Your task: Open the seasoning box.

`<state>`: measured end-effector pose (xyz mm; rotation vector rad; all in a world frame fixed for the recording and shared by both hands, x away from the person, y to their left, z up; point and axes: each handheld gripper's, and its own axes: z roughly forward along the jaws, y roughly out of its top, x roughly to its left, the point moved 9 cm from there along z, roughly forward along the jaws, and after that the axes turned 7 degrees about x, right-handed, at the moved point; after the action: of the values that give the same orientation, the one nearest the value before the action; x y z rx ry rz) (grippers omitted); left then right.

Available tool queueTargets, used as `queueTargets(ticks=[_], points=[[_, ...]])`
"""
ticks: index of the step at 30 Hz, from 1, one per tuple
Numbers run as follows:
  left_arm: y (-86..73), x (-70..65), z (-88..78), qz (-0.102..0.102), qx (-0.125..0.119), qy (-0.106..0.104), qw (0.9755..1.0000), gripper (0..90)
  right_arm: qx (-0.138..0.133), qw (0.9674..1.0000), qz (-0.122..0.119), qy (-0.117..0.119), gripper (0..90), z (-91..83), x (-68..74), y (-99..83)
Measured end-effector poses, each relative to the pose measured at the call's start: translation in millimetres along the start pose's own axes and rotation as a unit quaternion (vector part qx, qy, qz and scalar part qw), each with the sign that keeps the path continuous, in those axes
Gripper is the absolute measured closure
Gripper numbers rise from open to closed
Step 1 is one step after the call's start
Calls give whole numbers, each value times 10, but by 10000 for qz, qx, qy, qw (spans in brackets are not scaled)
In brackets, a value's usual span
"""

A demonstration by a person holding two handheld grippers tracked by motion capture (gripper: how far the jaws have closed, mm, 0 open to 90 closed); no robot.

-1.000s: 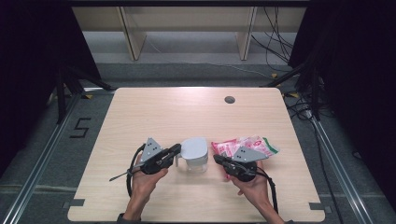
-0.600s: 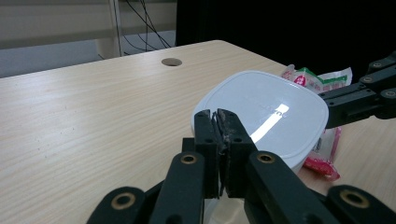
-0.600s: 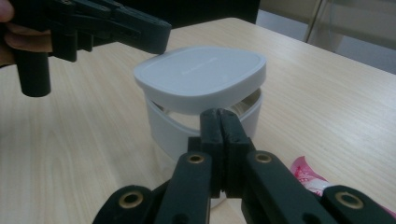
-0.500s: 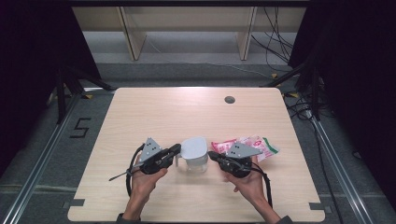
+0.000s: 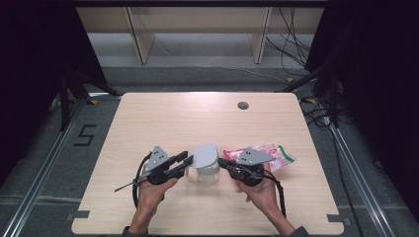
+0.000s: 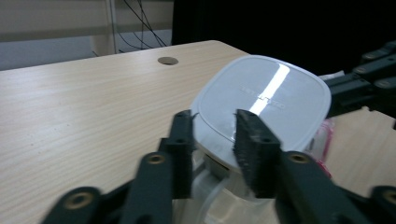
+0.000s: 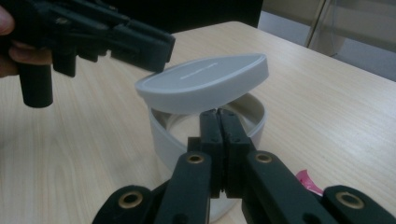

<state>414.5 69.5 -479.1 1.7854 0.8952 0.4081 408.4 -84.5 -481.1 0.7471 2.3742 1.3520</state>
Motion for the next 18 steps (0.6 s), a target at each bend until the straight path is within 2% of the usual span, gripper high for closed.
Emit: queueTargets(ticks=[2, 4, 6, 7, 8, 9, 10, 11, 12, 13, 15, 16, 17, 18], points=[[6, 15, -52, 113, 4, 85, 9999, 536, -8, 10000, -63, 70, 900, 7, 3, 23], [11, 30, -104, 75, -57, 134, 9999, 471, 23, 10000, 59, 75, 900, 5, 23, 39], [-23, 36, -162, 44, -14, 183, 9998, 417, -12, 9999, 94, 126, 900, 14, 50, 73], [-49, 35, -184, 129, 26, 207, 9997, 385, -2, 9999, 43, 155, 899, 17, 56, 89], [-86, 20, -203, 178, 87, 218, 9996, 355, -136, 9997, -191, 28, 898, 32, 30, 131], [-131, 7, -217, 201, 152, 234, 9994, 337, -168, 9998, -108, 62, 897, 51, 59, 147], [-176, -8, -218, 258, 182, 180, 9993, 315, -78, 9998, -134, 104, 896, 49, 74, 145], [-244, -34, -220, 212, 306, 159, 9992, 286, -127, 9998, -139, 119, 894, 70, 96, 164], [-277, -50, -220, 146, 380, 167, 9990, 260, -41, 9999, -35, 163, 890, 73, 130, 164], [-311, -72, -208, 108, 426, 136, 9989, 244, -139, 9998, -85, 98, 889, 87, 123, 188], [-378, -133, -203, 171, 520, 61, 9985, 218, -177, 9996, -145, 188, 888, 112, 144, 213], [-395, -163, -197, 144, 507, -6, 9986, 211, -207, 9995, -193, 151, 888, 132, 149, 225], [-410, -175, -206, 156, 509, 52, 9986, 211, -108, 9998, -103, 158, 888, 126, 168, 209], [-419, -175, -217, 266, 498, 124, 9983, 208, -182, 9997, -127, 134, 887, 149, 183, 224]])
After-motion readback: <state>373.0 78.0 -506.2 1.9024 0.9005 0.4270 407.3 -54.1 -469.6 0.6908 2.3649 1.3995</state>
